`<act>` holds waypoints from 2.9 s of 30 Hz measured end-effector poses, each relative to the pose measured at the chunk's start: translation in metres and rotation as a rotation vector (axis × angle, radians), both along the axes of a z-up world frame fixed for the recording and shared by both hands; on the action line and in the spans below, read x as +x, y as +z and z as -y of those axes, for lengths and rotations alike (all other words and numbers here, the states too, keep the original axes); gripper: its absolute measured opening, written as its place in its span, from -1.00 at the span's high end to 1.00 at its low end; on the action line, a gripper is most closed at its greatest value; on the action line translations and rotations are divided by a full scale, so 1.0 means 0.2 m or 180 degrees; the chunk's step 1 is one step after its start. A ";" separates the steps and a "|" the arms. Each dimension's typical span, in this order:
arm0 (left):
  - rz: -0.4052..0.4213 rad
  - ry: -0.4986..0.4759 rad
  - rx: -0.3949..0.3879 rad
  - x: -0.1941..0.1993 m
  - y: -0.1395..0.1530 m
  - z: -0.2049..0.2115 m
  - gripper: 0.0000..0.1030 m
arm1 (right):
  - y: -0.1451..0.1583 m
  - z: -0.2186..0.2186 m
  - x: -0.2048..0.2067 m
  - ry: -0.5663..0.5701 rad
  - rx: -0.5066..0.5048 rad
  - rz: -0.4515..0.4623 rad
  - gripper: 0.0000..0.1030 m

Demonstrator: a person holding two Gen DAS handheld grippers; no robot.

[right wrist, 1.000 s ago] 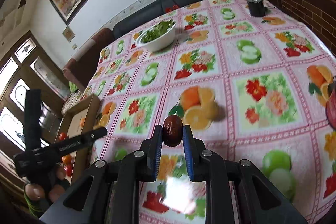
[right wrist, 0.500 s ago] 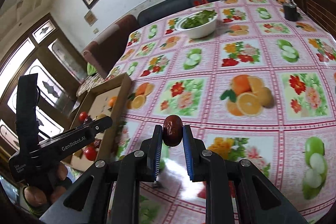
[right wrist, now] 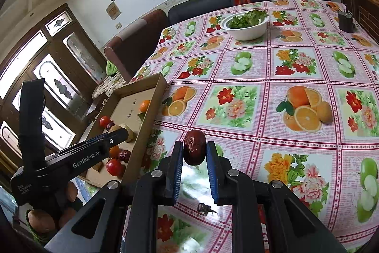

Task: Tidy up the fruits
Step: 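Carry the red date and brown round fruit with both tools over the box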

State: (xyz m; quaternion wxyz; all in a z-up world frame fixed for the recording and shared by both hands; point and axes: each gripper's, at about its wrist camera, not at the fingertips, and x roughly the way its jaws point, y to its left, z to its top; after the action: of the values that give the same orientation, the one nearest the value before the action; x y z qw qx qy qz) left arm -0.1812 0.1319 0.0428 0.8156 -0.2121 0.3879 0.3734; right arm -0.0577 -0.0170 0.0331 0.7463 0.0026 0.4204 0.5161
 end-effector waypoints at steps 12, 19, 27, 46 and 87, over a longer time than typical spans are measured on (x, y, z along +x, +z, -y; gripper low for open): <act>0.0025 0.0217 0.0144 -0.13 0.04 -0.08 0.50 | 0.01 -0.11 -0.08 0.0180 -0.0020 0.0039 0.62; 0.0017 0.0335 0.0191 -0.20 0.04 -0.13 0.50 | 0.03 -0.16 -0.12 0.0256 -0.0011 0.0076 0.62; -0.0009 0.0520 0.0272 -0.30 0.03 -0.20 0.50 | 0.04 -0.26 -0.17 0.0377 -0.0037 0.0121 0.62; 0.0032 0.0697 0.0121 -0.44 -0.01 -0.34 0.50 | 0.07 -0.50 -0.28 0.0649 -0.0071 0.0203 0.62; -0.0070 0.0675 -0.0381 -0.20 -0.12 -0.78 0.50 | -0.01 -1.28 -0.12 0.0989 -0.0357 0.0111 0.63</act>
State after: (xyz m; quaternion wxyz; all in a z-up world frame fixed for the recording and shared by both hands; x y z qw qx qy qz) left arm -0.2213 0.2876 0.0188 0.7531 -0.2962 0.3938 0.4360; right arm -0.0818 0.2397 0.0310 0.6637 -0.1130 0.4309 0.6009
